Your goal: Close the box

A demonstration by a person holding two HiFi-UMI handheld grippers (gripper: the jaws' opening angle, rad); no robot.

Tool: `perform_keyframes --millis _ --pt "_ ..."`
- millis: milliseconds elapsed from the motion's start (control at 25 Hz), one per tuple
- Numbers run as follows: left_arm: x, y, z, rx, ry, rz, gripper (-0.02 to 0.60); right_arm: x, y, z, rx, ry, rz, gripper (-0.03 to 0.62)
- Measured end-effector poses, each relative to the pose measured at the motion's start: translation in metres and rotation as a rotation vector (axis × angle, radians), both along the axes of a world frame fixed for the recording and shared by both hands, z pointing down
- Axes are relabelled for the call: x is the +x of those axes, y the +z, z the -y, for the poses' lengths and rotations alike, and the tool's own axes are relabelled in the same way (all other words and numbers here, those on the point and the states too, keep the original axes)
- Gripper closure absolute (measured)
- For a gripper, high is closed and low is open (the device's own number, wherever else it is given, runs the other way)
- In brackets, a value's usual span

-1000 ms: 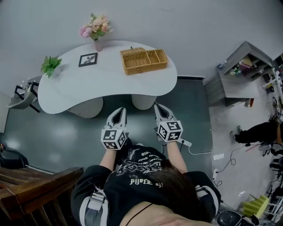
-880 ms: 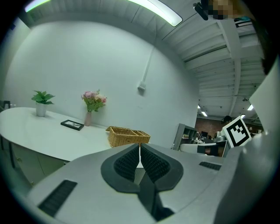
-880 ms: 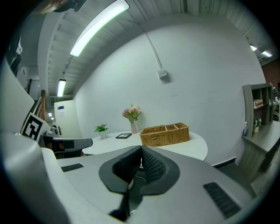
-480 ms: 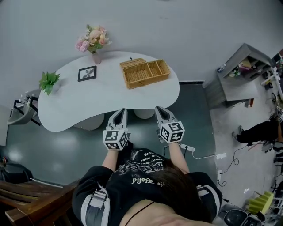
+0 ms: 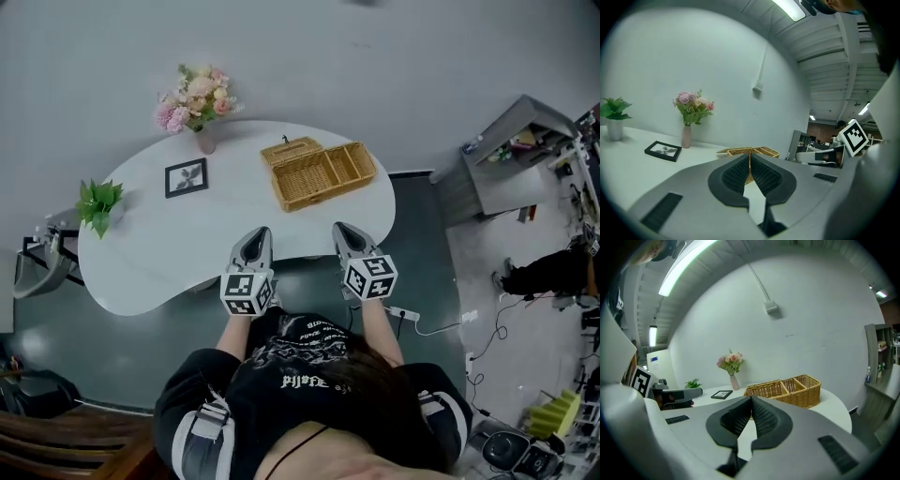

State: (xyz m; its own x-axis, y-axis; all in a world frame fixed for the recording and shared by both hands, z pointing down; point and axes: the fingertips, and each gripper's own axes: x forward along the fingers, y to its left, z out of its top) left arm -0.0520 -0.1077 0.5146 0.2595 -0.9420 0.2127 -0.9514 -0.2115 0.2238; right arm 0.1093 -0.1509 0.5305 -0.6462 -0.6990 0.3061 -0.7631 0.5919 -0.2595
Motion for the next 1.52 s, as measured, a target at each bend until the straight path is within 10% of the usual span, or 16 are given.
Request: perform_keyframes --millis 600,1520 --pt "-0.079 0.003 0.085 -0.022 0.042 0.012 0.554 -0.076 -0.010 0.083 -0.081 0.001 0.010 0.568" --pt "-0.086 -0.004 0.135 -0.040 -0.108 -0.009 0.554 -0.095 -0.023 0.174 -0.186 -0.093 -0.140 0.539"
